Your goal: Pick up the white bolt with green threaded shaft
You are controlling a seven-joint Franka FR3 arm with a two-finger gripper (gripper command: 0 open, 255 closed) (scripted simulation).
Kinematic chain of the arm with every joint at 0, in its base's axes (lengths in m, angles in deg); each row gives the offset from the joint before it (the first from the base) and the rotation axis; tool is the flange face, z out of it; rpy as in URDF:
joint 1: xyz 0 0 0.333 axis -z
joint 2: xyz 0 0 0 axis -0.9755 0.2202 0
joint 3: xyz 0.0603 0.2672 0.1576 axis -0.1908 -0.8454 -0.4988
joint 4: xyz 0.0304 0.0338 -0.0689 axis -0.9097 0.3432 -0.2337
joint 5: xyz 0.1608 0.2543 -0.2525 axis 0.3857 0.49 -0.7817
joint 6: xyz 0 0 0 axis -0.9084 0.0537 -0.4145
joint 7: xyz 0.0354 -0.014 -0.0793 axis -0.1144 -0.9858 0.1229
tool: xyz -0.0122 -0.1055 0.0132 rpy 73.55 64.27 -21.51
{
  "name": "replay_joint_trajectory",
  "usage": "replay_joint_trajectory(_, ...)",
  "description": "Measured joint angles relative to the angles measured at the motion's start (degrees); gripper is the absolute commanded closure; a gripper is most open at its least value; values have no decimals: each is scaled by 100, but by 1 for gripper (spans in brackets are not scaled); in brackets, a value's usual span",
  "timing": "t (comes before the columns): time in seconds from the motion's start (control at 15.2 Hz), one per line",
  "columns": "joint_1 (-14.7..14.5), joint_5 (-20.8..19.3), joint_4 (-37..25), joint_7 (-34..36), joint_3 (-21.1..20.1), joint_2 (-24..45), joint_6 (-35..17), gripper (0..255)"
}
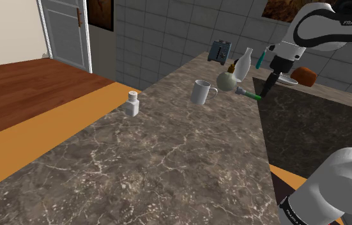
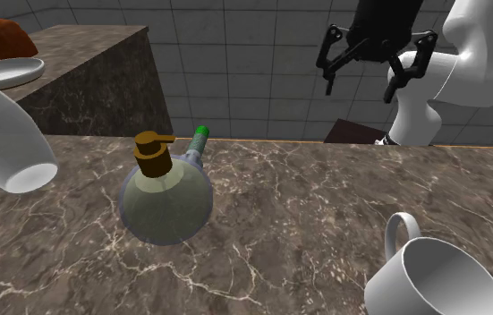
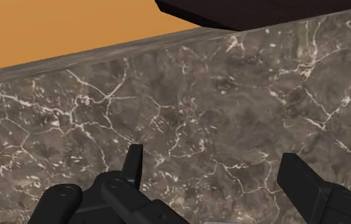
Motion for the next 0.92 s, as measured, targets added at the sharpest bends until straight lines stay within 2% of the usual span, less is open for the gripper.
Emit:
replay_joint_trajectory(0.46,-107,91,-683,-1369,970,1197,-579,0)
replay_joint_trajectory(0.73,-193,428,-1225,-2244,1502,2039,-831,0)
replay_joint_trajectory(0.92,-226,880,-1767,-2964,1846,2812,-936,0)
